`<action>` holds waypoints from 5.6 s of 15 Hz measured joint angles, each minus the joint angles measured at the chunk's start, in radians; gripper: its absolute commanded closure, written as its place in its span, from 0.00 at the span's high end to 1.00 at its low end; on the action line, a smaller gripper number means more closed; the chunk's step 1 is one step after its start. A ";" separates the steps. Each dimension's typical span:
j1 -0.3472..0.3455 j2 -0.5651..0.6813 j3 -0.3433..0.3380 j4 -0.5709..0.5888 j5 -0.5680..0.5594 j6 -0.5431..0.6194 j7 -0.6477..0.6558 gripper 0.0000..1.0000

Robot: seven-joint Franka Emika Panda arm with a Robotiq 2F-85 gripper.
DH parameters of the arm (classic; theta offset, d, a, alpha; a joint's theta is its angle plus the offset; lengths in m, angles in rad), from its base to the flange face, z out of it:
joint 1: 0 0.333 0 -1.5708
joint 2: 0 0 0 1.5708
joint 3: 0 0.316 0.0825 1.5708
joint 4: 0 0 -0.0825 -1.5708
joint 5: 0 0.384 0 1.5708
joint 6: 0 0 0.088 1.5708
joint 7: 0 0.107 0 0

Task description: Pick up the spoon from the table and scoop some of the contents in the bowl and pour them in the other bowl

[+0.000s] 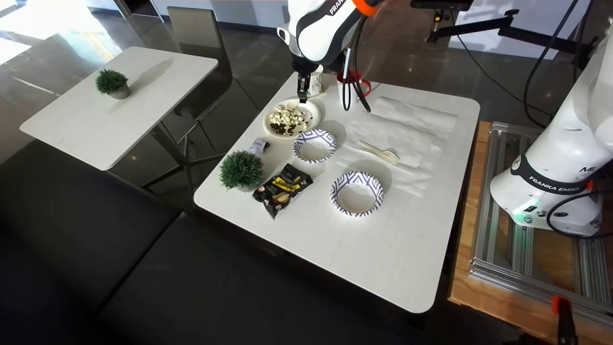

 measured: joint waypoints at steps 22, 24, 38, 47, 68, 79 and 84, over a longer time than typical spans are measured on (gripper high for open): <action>-0.072 0.251 0.092 0.221 0.034 -0.036 0.110 0.03; -0.072 0.285 0.098 0.273 0.039 -0.079 0.123 0.03; -0.088 0.449 0.102 0.566 0.118 -0.448 0.205 0.03; -0.114 0.543 0.100 0.706 0.170 -0.551 0.254 0.03; -0.125 0.692 0.100 0.957 0.198 -0.647 0.385 0.03; -0.126 0.715 0.095 0.989 0.199 -0.641 0.388 0.03; -0.125 0.717 0.095 0.989 0.199 -0.628 0.388 0.03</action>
